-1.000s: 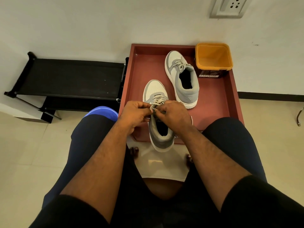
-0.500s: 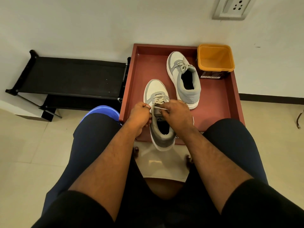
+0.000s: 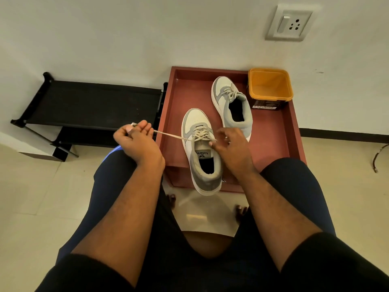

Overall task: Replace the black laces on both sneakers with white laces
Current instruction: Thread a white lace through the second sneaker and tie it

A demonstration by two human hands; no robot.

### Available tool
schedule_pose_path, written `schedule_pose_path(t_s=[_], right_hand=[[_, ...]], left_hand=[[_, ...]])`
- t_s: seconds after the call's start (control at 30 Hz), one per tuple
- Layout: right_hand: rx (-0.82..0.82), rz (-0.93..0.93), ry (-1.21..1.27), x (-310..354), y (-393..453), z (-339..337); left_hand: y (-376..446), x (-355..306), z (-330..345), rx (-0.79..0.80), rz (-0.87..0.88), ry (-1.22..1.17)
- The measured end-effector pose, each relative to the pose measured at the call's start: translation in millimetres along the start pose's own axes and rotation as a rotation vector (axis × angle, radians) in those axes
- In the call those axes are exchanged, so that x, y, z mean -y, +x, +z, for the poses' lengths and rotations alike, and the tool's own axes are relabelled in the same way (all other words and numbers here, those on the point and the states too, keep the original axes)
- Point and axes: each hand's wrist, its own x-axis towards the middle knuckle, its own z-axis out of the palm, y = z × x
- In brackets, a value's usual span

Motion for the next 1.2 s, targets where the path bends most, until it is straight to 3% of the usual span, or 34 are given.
schedule_pose_path(t_s=[0.07,0.13,0.2,0.3,0.4,0.5,0.63,0.73,0.87,0.97,1.2], right_hand=[[0.090,0.050,0.040,-1,-4,6],[0.106,0.092,0.108,-3,-6,10],[0.078,0.166,0.237,-4,-4,10],[0.118,0.322,0.439,-6,2,7],[0.153,0.371,0.486,-7,4,5],[0.122,0.312,0.357,-8,6,3],[-0.054,0.151,0.055,-13,10,-13],[-0.026,0.061,-0.060,-17,7,-15],[0.045,0.083,0.063,-6,3,-14],[0.187,0.019,0.078,7,-2,-5],[0.104,0.071,0.015,6,-7,-8]], left_hand=[[-6,9,-3,0.070,0.218,0.216],[-15,21,-3,0.339,0.339,0.512],[-27,31,-2,0.646,0.275,0.767],[-34,41,-3,0.818,0.143,0.940],[-37,43,-3,0.847,0.213,1.052],[-35,43,-3,0.794,0.325,1.126],[-29,39,-4,0.784,0.285,1.191],[-26,32,-4,0.818,0.261,1.207],[-14,27,-2,0.755,0.178,1.019],[-12,28,-1,0.767,0.157,1.065],[6,18,-2,0.697,0.254,1.242]])
